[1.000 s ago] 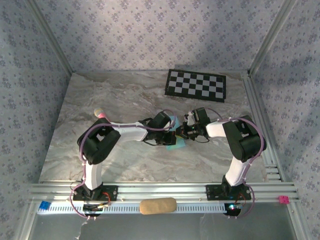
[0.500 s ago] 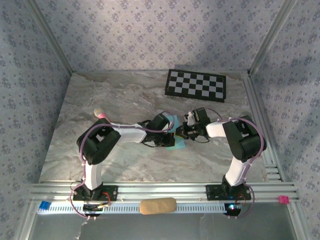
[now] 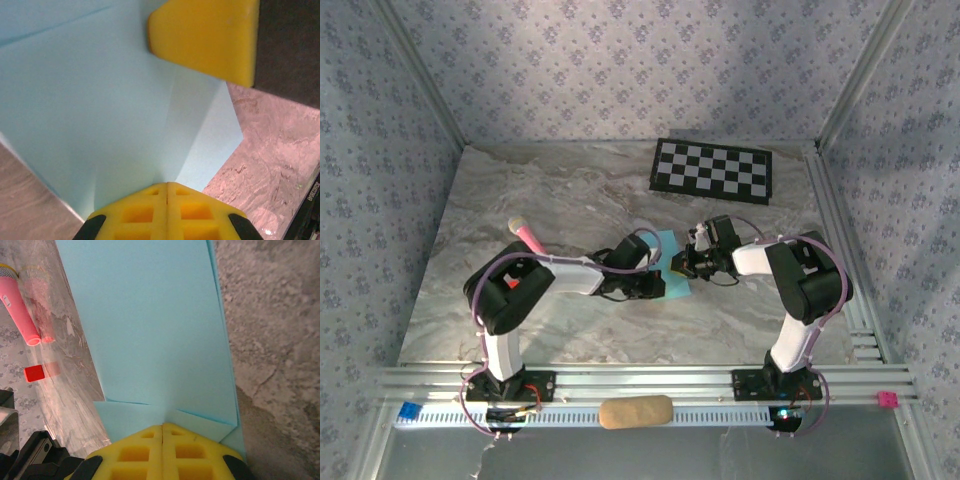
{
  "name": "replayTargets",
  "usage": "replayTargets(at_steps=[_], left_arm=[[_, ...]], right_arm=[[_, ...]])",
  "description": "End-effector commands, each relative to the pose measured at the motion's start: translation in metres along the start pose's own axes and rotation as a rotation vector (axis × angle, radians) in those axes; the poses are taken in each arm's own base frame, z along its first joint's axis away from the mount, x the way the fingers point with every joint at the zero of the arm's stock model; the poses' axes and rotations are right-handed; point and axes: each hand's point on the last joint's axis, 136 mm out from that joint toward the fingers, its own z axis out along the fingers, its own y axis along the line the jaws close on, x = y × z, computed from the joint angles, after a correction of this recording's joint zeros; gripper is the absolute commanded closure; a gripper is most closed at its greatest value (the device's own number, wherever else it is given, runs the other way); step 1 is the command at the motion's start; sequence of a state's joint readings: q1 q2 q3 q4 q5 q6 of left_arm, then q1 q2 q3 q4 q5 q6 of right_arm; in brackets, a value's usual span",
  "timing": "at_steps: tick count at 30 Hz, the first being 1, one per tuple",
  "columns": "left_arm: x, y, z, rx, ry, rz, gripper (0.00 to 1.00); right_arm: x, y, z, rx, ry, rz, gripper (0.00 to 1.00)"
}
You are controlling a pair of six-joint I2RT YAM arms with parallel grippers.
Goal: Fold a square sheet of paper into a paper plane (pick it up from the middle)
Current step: Fold the triangle a second time at the center of the table.
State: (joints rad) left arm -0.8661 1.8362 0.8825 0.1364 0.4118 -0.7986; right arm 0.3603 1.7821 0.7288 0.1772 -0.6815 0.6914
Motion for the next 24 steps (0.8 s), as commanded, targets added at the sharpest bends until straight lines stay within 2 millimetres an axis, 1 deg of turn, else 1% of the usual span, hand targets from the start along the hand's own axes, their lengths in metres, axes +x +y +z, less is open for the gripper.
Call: replayTargets(at_steps=[1, 9, 12, 14, 16, 21, 23, 24], left_arm=[[0.032, 0.013, -0.005, -0.029, 0.096, -0.05, 0.96], [0.047, 0.024, -0.009, -0.05, 0.122, -0.083, 0.95], [0.05, 0.024, -0.012, -0.051, 0.126, -0.083, 0.95], [0.05, 0.021, -0.015, -0.043, 0.121, -0.079, 0.95], [0.044, 0.01, -0.021, -0.014, 0.099, -0.062, 0.95], [0.01, -0.035, -0.049, 0.056, 0.002, 0.063, 0.95], [-0.002, -0.044, -0.053, 0.072, -0.031, 0.088, 0.94], [-0.009, -0.044, -0.052, 0.07, -0.042, 0.083, 0.93]], right_arm=[[0.025, -0.052, 0.004, 0.171, 0.042, 0.1, 1.0], [0.024, -0.052, 0.003, 0.175, 0.036, 0.1, 1.0], [0.024, -0.051, 0.003, 0.173, 0.036, 0.099, 1.0], [0.024, -0.051, 0.004, 0.173, 0.037, 0.099, 1.0], [0.024, -0.05, 0.004, 0.171, 0.038, 0.098, 1.0], [0.023, -0.049, 0.003, 0.171, 0.034, 0.102, 1.0], [0.022, -0.048, 0.002, 0.17, 0.031, 0.1, 1.0], [0.022, -0.048, 0.002, 0.17, 0.031, 0.101, 1.0]])
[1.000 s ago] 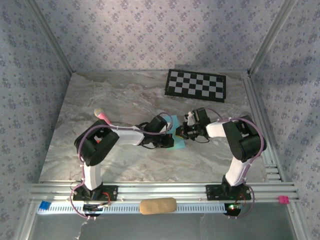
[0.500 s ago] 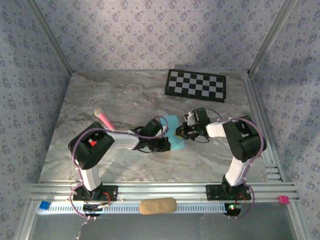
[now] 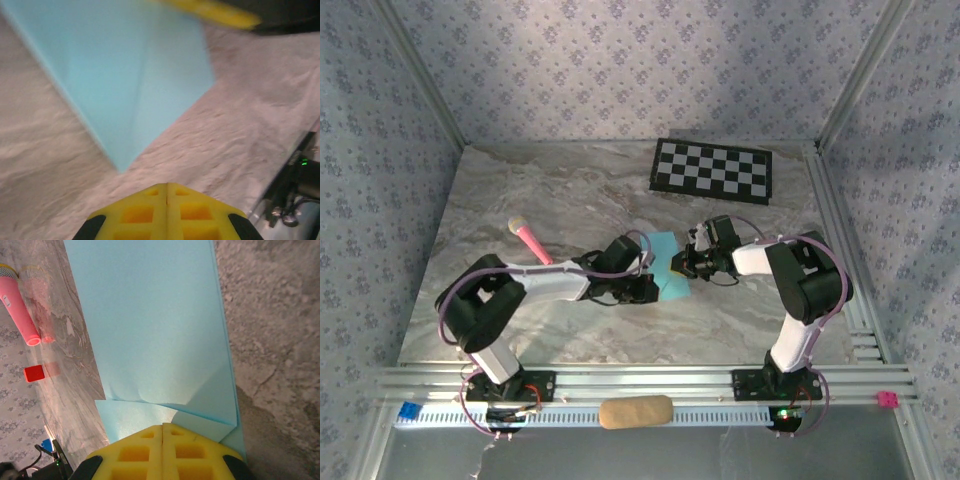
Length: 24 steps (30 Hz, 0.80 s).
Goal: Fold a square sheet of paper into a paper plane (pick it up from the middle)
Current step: Fold the triangle a second time at the center of the table.
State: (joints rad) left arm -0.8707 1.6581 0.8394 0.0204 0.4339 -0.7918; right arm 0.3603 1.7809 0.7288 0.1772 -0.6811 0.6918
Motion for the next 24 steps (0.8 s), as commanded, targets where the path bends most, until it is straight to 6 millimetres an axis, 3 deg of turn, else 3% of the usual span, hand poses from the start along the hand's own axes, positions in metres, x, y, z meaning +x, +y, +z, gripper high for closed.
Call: replayTargets(at_steps=[1, 5, 11, 18, 24], left_arm=[[-0.027, -0.021, -0.009, 0.038, -0.047, 0.055, 0.93], [-0.042, -0.013, 0.009, 0.034, -0.03, 0.011, 0.95], [-0.045, 0.006, 0.031, -0.027, -0.006, -0.019, 0.97], [-0.021, 0.044, 0.043, -0.126, 0.037, -0.068, 0.99], [0.008, 0.06, 0.043, -0.16, 0.075, -0.085, 1.0]], right_arm=[[0.022, -0.048, 0.003, 0.169, 0.032, 0.1, 1.0], [0.022, -0.047, 0.003, 0.168, 0.033, 0.1, 1.0], [0.021, -0.046, 0.004, 0.162, 0.034, 0.099, 1.0], [0.022, -0.044, 0.002, 0.158, 0.031, 0.096, 1.0], [0.014, -0.03, -0.002, 0.126, 0.015, 0.072, 1.0]])
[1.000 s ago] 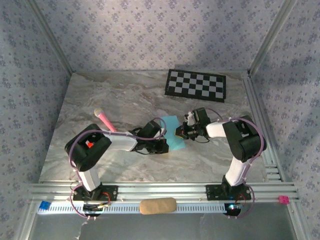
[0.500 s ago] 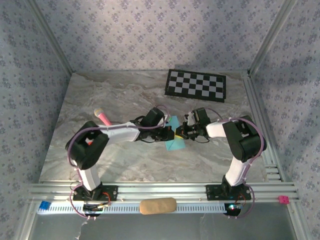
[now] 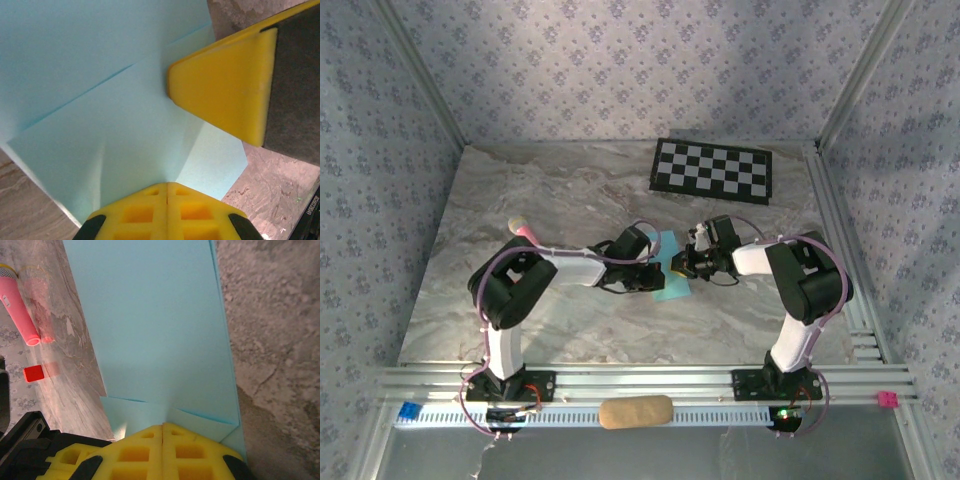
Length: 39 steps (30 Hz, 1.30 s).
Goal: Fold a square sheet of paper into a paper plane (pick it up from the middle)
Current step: Fold the triangle a second time at the center of the table.
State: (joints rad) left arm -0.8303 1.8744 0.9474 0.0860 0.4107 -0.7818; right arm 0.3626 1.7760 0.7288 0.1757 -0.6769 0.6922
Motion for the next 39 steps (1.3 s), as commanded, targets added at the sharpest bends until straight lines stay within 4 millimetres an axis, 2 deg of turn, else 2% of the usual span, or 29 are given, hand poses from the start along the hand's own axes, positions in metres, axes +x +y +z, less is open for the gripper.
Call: replayTargets(at_steps=[1, 5, 9, 15, 20, 23, 30, 35, 39], left_arm=[[0.04, 0.034, 0.005, -0.109, 0.095, -0.043, 1.0], [0.044, 0.038, 0.005, -0.121, 0.103, -0.036, 1.0], [0.041, 0.037, 0.003, -0.133, 0.096, -0.018, 1.0], [0.038, 0.036, 0.002, -0.135, 0.085, -0.01, 1.0], [0.039, 0.037, 0.0, -0.141, 0.08, -0.007, 1.0], [0.041, 0.039, -0.002, -0.149, 0.08, -0.006, 1.0], [0.044, 0.044, -0.001, -0.161, 0.089, -0.006, 1.0], [0.045, 0.045, -0.001, -0.164, 0.094, -0.009, 1.0], [0.045, 0.045, 0.0, -0.16, 0.089, -0.007, 1.0]], right_arm=[[0.011, -0.025, -0.004, 0.112, 0.007, 0.062, 1.0], [0.002, 0.002, -0.02, 0.095, -0.053, -0.044, 1.0], [0.013, 0.016, -0.02, 0.037, -0.001, -0.067, 1.0], [0.041, 0.013, 0.003, 0.026, 0.105, -0.072, 1.0], [0.05, -0.014, 0.014, 0.071, 0.124, -0.019, 1.0], [0.043, -0.033, 0.009, 0.117, 0.089, 0.016, 1.0], [0.013, -0.036, -0.003, 0.099, 0.019, 0.059, 1.0], [-0.011, -0.052, -0.014, 0.18, -0.061, 0.123, 1.0], [-0.03, -0.056, -0.021, 0.153, -0.12, 0.174, 1.0]])
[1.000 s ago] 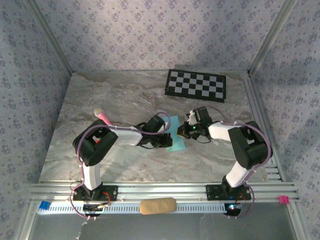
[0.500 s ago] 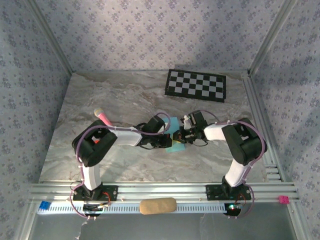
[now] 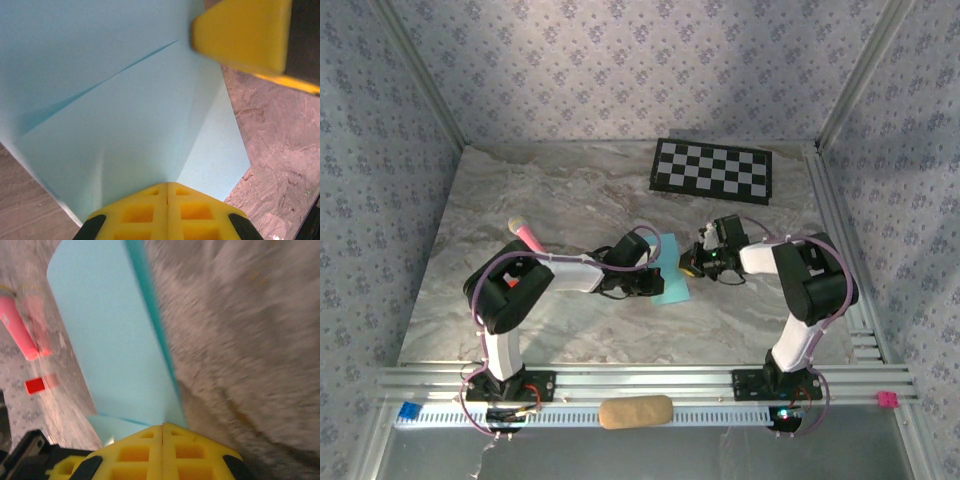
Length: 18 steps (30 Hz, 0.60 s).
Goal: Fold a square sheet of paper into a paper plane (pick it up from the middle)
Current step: Fold the triangle a second time at the center of the table.
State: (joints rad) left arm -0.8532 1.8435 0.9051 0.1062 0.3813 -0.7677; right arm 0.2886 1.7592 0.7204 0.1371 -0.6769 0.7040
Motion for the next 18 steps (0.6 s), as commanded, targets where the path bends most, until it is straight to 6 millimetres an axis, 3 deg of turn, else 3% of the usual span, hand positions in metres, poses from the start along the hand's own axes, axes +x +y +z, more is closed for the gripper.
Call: replayTargets(at_steps=[1, 6, 10, 14, 18], left_arm=[[0.038, 0.044, 0.002, -0.149, 0.106, -0.037, 1.0], [0.037, 0.043, 0.0, -0.149, 0.105, -0.019, 1.0], [0.037, 0.044, -0.001, -0.152, 0.108, -0.004, 1.0], [0.036, 0.042, -0.003, -0.145, 0.108, 0.007, 1.0], [0.035, 0.041, -0.004, -0.145, 0.109, 0.012, 1.0]], right_arm=[[-0.024, -0.034, -0.005, 0.114, -0.094, 0.097, 1.0], [-0.027, -0.005, -0.021, 0.071, -0.128, 0.026, 1.0], [-0.012, 0.02, -0.02, 0.021, -0.077, -0.056, 1.0], [0.01, 0.027, -0.004, -0.01, 0.01, -0.081, 1.0], [0.019, 0.019, 0.007, -0.002, 0.041, -0.07, 1.0]])
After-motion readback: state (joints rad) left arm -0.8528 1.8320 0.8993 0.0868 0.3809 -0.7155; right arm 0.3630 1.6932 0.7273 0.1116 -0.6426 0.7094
